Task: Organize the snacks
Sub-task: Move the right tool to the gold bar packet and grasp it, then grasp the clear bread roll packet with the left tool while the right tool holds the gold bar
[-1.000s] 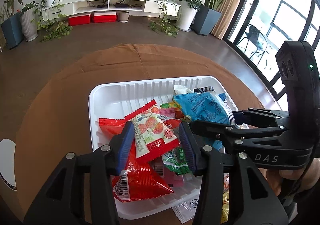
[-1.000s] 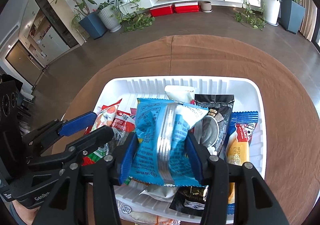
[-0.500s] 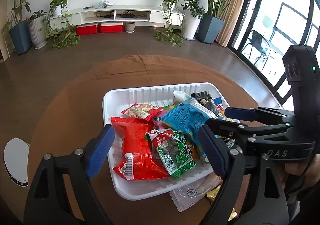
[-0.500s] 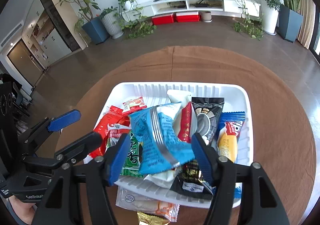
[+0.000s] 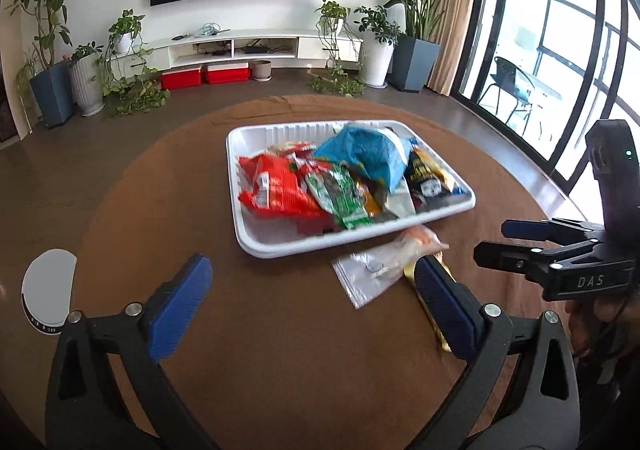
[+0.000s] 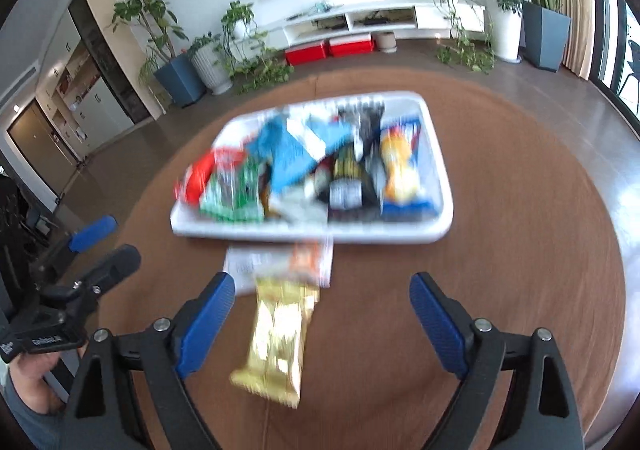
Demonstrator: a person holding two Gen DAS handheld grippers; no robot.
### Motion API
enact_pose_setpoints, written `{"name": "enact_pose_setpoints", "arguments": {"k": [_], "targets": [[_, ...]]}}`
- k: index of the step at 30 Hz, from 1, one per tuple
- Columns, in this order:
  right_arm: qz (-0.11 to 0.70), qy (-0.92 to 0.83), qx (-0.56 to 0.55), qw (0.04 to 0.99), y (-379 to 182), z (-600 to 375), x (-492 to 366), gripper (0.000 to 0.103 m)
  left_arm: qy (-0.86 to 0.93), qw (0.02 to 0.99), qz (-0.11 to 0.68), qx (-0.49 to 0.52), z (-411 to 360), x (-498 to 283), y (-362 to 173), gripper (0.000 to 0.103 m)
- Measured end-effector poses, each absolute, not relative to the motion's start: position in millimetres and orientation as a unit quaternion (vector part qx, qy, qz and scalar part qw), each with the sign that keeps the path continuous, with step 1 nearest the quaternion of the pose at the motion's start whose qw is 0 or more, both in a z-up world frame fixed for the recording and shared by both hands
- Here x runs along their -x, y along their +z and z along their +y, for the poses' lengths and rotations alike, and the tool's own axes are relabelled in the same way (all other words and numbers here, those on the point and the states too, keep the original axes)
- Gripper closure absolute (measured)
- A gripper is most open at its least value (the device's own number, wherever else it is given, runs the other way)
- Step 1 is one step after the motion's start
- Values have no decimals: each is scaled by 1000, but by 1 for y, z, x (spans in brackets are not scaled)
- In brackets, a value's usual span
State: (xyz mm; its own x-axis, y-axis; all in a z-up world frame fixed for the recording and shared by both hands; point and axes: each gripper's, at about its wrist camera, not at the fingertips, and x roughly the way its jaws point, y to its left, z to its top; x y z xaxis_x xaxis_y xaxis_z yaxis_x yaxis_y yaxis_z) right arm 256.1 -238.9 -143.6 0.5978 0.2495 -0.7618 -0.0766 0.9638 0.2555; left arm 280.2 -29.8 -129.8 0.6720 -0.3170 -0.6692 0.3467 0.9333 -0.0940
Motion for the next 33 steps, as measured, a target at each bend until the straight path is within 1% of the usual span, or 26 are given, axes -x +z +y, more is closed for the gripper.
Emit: {"name": "enact_pose_setpoints", "arguments": {"k": [1, 3, 7, 9, 12, 16, 17, 18, 19, 21, 27, 29, 30, 31, 33], "targets": [[449, 94, -94, 883, -152, -235, -251, 14, -182, 914, 363, -21, -30, -271, -134, 0], [464, 97, -84, 876, -162, -226, -247, 23, -191, 913, 360, -11, -28, -252, -139, 0], [466, 94, -48, 878, -167, -206, -249, 27, -206, 910, 358, -23, -31, -227, -140, 0], [472, 94, -28, 876, -171, -195, -250, 36, -209, 909, 359, -26, -29, -220, -140, 0], [489, 87, 0, 868, -180, -183, -256, 44, -205, 906, 370, -11, -20, -221, -135, 0], [482, 75, 39, 872, -185, -175, -253, 48, -204, 902, 382, -3, -12, -224, -136, 0], [481, 75, 40, 872, -185, -176, -252, 51, -207, 901, 382, -7, -13, -225, -136, 0], [482, 76, 41, 872, -183, -178, -251, 58, -209, 900, 383, -10, -13, -226, -135, 0], [483, 79, 41, 871, -183, -180, -248, 61, -214, 898, 385, -14, -15, -227, -135, 0], [486, 86, 36, 869, -182, -186, -243, 69, -226, 894, 386, -28, -21, -230, -135, 0], [495, 85, 8, 865, -180, -216, -218, 70, -276, 868, 399, -108, -61, -249, -139, 1], [497, 82, -7, 864, -180, -230, -211, 70, -304, 850, 408, -136, -77, -259, -142, 6], [496, 83, -17, 864, -180, -238, -207, 70, -317, 841, 412, -146, -85, -265, -144, 11], [496, 84, -27, 864, -181, -244, -205, 70, -328, 831, 422, -156, -93, -272, -148, 14], [494, 87, -48, 864, -181, -257, -200, 70, -338, 816, 436, -174, -107, -287, -155, 16]]}}
